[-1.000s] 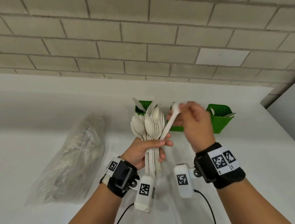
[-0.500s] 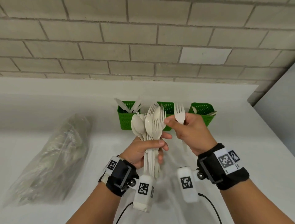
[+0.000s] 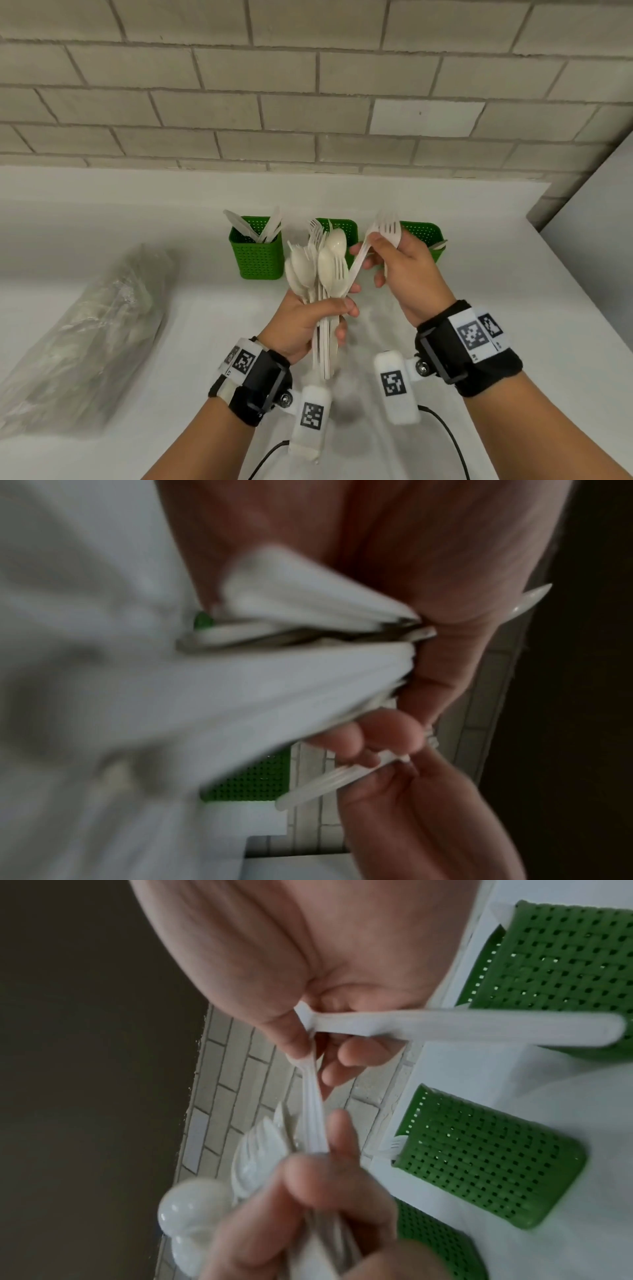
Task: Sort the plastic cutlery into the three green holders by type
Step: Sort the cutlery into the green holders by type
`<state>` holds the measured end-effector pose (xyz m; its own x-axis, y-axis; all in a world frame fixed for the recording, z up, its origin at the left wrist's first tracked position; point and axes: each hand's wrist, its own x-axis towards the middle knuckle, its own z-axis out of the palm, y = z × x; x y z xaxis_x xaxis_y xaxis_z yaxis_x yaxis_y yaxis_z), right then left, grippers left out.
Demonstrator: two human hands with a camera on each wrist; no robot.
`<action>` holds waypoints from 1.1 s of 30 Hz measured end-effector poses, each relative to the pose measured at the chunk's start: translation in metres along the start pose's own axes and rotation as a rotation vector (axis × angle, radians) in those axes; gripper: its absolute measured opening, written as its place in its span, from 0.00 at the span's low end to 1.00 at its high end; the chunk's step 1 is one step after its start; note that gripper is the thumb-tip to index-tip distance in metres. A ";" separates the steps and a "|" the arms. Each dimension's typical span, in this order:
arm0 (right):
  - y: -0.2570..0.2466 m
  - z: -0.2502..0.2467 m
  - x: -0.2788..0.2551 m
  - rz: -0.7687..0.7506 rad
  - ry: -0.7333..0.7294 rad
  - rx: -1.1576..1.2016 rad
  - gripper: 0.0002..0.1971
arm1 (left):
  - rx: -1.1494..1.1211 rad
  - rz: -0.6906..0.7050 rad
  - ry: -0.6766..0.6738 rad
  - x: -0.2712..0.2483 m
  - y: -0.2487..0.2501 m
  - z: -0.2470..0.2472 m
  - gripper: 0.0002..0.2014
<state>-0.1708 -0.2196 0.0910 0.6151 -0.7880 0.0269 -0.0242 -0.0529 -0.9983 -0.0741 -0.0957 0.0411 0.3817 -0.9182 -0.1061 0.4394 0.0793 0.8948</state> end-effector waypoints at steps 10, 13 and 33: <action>-0.006 -0.005 0.016 0.010 0.106 0.162 0.13 | 0.127 0.057 0.007 0.010 -0.014 -0.003 0.10; -0.028 -0.026 0.035 0.030 0.216 0.438 0.09 | -0.003 -0.002 0.055 0.013 -0.011 -0.007 0.14; 0.027 0.019 0.024 -0.164 0.194 -0.082 0.11 | -0.049 -0.013 0.092 0.022 -0.032 0.001 0.12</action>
<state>-0.1417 -0.2276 0.0640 0.4533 -0.8674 0.2050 -0.0052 -0.2325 -0.9726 -0.0804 -0.1188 0.0101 0.4482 -0.8797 -0.1587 0.4831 0.0890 0.8710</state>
